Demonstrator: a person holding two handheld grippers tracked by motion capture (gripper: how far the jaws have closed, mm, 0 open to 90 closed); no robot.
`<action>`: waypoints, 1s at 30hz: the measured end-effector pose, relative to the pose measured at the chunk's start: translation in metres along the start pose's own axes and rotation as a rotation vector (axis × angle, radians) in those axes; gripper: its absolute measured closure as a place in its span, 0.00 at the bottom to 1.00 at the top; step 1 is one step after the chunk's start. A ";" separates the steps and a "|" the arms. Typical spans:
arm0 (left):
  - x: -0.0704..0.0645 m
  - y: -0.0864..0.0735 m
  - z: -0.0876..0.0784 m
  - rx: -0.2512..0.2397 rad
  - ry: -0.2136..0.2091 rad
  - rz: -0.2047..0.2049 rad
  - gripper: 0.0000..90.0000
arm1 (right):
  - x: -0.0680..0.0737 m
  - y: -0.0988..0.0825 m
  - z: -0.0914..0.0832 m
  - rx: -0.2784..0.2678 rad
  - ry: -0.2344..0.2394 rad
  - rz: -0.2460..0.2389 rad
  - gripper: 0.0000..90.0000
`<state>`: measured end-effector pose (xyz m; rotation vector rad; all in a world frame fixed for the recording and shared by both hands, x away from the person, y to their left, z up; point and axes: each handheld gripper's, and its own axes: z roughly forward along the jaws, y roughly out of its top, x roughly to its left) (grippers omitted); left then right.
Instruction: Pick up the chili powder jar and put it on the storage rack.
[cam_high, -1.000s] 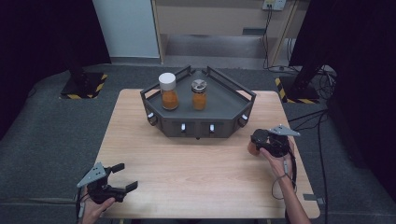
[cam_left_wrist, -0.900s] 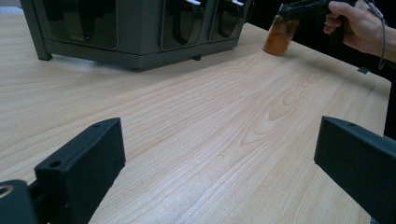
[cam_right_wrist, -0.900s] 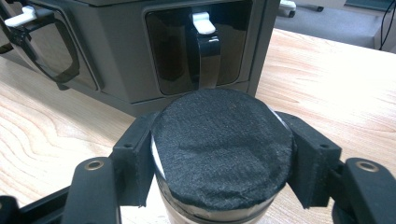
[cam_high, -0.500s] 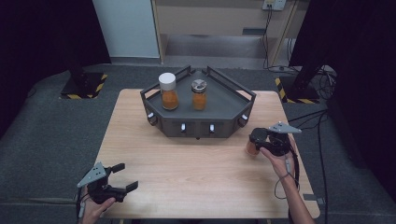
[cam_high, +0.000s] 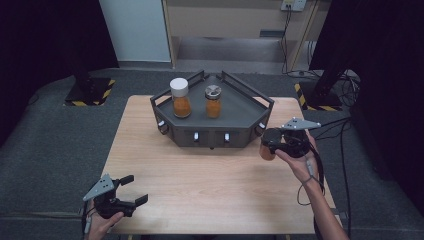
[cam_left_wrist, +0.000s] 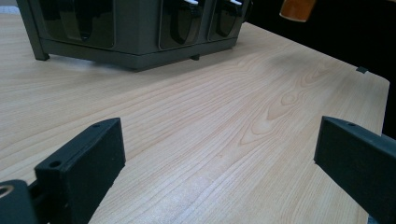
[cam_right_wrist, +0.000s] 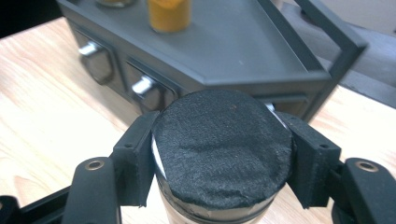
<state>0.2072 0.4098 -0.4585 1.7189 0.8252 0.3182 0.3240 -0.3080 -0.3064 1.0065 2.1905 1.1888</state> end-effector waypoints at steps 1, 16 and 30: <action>0.000 0.000 0.000 0.000 0.000 0.000 0.01 | 0.000 0.004 -0.001 -0.001 0.011 0.000 0.39; 0.000 0.000 0.000 0.002 0.000 -0.002 0.01 | 0.007 0.049 0.006 0.005 0.070 -0.004 0.39; 0.001 0.000 0.000 0.003 0.001 -0.006 0.01 | 0.008 0.089 0.021 0.021 0.067 0.009 0.39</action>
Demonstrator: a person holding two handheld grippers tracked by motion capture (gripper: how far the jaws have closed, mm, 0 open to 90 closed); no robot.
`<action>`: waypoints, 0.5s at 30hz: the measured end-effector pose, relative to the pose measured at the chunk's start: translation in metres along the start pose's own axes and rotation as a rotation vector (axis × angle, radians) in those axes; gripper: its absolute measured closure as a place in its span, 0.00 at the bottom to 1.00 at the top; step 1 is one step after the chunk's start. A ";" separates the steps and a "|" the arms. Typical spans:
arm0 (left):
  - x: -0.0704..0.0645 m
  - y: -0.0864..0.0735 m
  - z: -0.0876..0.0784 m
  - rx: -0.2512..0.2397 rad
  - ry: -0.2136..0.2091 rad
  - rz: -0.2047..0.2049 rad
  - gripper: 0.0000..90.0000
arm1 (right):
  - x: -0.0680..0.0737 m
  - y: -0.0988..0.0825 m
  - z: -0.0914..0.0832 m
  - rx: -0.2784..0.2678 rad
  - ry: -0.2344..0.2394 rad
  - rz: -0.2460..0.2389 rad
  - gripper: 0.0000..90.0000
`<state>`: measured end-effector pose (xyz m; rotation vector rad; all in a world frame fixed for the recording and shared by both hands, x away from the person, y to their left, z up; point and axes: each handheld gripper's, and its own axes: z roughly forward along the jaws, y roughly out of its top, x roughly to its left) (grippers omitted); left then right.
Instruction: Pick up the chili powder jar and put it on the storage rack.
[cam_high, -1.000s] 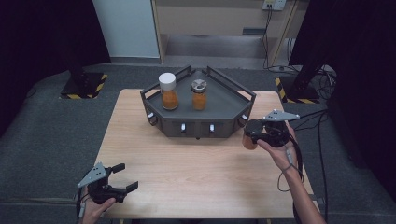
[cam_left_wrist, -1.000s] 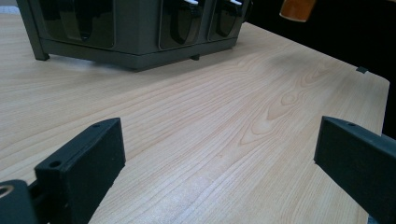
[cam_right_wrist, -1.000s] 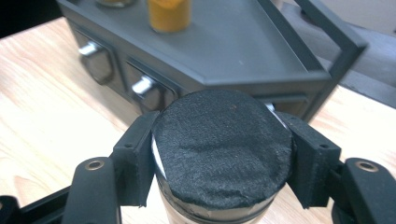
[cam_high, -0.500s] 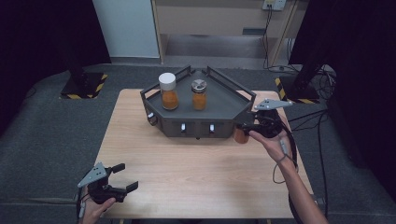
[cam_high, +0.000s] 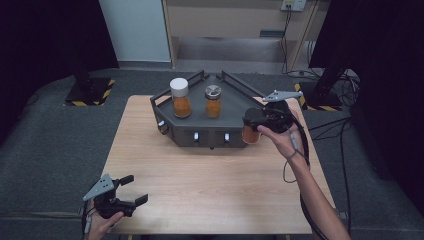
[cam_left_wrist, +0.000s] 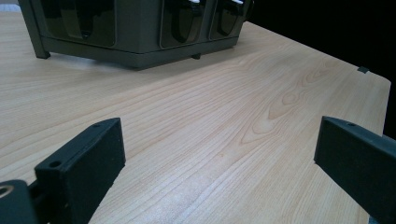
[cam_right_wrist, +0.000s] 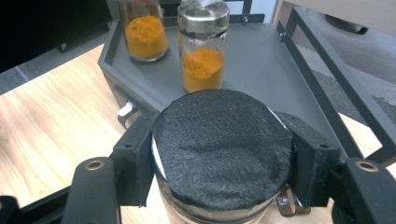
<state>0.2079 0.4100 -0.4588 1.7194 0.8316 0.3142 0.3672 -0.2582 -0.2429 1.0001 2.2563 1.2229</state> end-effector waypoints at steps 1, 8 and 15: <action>0.000 0.000 0.000 0.000 0.000 0.000 0.01 | 0.000 0.000 0.000 0.000 0.000 0.000 0.39; 0.000 0.000 0.000 0.000 0.000 0.001 0.01 | 0.002 0.020 0.010 0.003 -0.021 0.011 0.39; 0.000 0.000 -0.001 -0.003 -0.002 0.001 0.01 | 0.000 0.031 0.021 -0.003 -0.037 0.029 0.39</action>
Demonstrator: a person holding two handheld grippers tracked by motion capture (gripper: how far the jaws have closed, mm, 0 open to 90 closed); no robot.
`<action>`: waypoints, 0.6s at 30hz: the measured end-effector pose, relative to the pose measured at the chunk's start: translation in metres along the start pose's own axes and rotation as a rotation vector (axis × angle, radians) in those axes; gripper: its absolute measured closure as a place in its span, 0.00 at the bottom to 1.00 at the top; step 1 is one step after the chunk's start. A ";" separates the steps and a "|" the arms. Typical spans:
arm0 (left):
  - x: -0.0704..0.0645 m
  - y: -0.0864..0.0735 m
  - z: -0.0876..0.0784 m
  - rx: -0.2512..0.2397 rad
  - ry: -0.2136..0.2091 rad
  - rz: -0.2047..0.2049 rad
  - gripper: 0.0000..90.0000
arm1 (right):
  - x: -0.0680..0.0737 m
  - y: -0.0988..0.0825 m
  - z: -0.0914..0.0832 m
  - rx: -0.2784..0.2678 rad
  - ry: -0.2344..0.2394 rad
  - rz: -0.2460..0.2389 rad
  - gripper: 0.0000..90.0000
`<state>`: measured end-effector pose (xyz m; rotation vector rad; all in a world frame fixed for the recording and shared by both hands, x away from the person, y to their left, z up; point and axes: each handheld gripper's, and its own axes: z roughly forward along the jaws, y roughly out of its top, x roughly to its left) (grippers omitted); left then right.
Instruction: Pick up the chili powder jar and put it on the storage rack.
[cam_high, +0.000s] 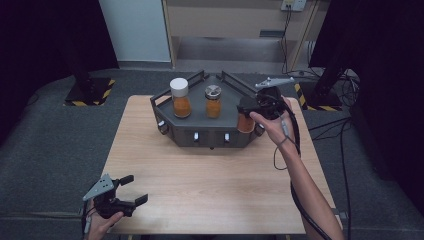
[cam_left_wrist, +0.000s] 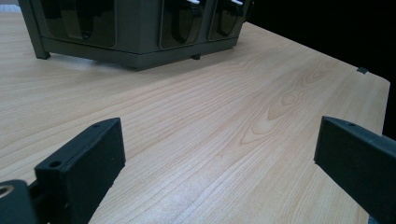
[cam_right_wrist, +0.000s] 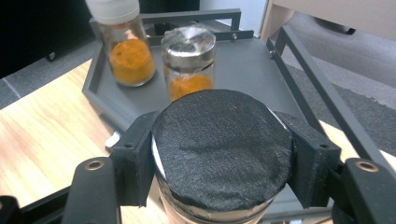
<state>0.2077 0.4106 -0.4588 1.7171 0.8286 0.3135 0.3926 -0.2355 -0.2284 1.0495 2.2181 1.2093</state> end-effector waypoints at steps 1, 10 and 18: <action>0.000 0.000 0.000 0.000 0.000 0.000 0.01 | 0.000 0.001 0.002 -0.003 -0.005 0.002 0.39; 0.000 0.000 0.000 0.000 0.000 0.000 0.01 | -0.004 0.016 0.017 -0.009 -0.032 0.023 0.39; 0.000 0.000 0.000 -0.002 0.000 0.001 0.01 | -0.009 0.024 0.035 -0.013 -0.093 0.043 0.39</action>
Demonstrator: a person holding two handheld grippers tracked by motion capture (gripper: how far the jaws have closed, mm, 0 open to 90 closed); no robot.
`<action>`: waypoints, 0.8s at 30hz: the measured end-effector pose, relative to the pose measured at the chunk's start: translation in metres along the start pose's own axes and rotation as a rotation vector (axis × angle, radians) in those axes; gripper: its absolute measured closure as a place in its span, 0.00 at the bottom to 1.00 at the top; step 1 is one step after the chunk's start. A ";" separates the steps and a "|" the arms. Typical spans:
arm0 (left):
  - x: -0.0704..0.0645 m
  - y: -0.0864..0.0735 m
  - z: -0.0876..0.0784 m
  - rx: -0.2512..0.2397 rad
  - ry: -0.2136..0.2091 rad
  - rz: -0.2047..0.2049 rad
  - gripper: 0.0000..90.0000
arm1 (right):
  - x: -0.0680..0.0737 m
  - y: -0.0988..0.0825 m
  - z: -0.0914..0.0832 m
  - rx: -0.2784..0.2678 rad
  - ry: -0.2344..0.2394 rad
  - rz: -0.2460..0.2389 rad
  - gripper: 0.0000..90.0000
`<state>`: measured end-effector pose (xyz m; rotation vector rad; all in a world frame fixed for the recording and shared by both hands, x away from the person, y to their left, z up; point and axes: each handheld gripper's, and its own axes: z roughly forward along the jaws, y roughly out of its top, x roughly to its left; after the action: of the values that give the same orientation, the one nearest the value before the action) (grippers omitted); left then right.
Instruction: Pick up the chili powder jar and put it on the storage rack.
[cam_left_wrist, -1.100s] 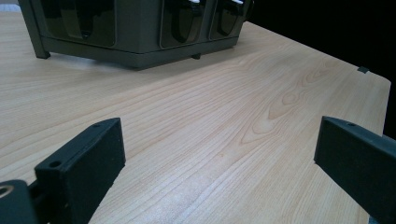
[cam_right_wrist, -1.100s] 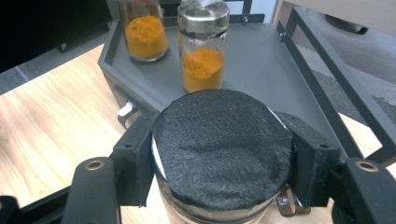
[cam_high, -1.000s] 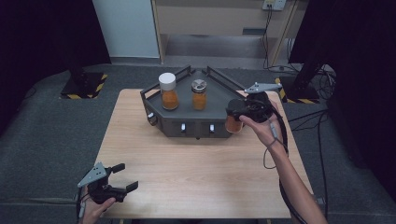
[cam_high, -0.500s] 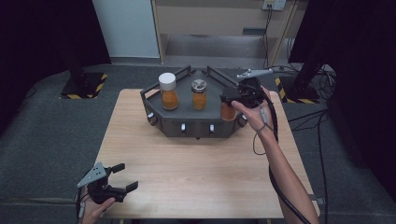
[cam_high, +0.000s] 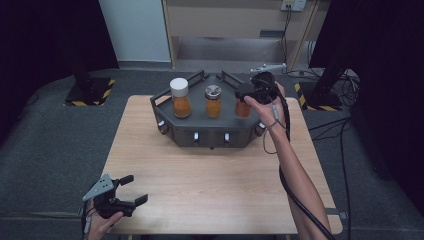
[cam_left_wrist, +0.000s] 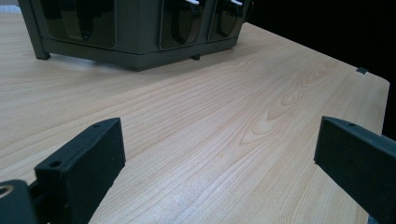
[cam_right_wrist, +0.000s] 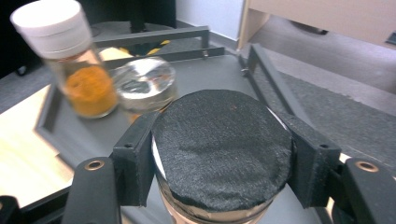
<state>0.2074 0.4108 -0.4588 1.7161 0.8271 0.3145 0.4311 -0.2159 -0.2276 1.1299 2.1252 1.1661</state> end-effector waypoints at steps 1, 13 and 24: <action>0.000 0.000 0.000 -0.001 0.000 0.000 0.01 | -0.001 0.000 0.002 -0.003 -0.007 0.003 0.39; 0.001 0.000 0.000 -0.002 0.000 -0.002 0.01 | -0.004 -0.003 0.028 -0.007 -0.062 0.020 0.39; 0.001 -0.001 0.000 -0.004 -0.001 -0.006 0.01 | -0.009 -0.012 0.049 0.004 -0.071 0.045 0.39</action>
<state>0.2076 0.4117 -0.4596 1.7097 0.8305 0.3114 0.4656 -0.2046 -0.2640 1.2083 2.0601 1.1248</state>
